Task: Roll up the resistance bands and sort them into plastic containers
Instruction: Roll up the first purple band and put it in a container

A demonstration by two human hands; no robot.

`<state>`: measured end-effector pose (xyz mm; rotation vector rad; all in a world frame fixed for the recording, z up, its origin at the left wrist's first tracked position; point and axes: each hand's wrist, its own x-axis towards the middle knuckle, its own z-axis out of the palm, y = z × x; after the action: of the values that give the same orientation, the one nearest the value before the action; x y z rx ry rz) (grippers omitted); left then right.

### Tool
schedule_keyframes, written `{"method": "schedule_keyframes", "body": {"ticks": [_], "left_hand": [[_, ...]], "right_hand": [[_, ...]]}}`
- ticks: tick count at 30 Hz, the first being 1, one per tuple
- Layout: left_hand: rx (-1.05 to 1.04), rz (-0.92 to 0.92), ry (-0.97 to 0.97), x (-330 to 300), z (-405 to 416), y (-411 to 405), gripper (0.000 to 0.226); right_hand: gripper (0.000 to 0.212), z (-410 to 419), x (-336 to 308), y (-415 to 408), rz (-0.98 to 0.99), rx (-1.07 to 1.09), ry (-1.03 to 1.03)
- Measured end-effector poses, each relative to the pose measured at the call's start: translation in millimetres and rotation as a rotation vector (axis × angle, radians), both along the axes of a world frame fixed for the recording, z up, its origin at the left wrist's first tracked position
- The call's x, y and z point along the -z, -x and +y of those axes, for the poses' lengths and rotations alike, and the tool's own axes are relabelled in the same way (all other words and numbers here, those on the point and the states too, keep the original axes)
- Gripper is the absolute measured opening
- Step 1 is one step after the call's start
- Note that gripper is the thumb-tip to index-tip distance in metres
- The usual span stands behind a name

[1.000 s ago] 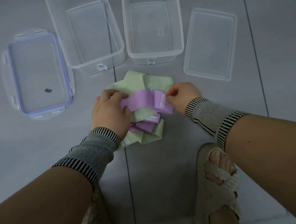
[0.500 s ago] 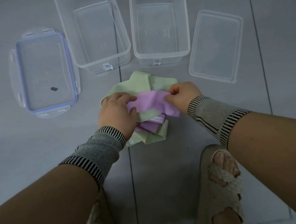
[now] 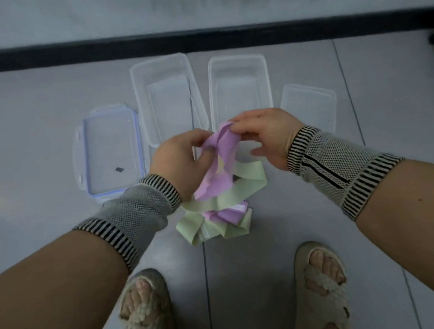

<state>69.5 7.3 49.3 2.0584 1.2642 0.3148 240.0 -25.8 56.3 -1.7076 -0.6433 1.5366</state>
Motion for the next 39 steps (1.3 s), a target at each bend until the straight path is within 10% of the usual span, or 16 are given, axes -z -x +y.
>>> {"method": "schedule_keyframes", "body": {"ticks": [10, 20, 35, 39], "left_hand": [[-0.286, -0.221, 0.181, -162.4, 23.9, 3.7, 0.025], [-0.484, -0.622, -0.046, -277.1, -32.6, 11.2, 0.01], [-0.38, -0.777, -0.178, -322.1, -100.7, 22.9, 0.014], [-0.405, -0.857, -0.065, -321.7, -104.8, 30.7, 0.007]], "right_hand": [[0.016, -4.8, -153.2, 6.8, -0.103, -0.17, -0.151], [0.016, -34.3, -279.9, 37.1, 0.188, 0.1, -0.366], [0.012, -94.7, -333.2, 61.1, 0.139, 0.16, -0.549], [0.006, -96.0, -318.9, 63.5, -0.172, 0.256, -0.566]]}}
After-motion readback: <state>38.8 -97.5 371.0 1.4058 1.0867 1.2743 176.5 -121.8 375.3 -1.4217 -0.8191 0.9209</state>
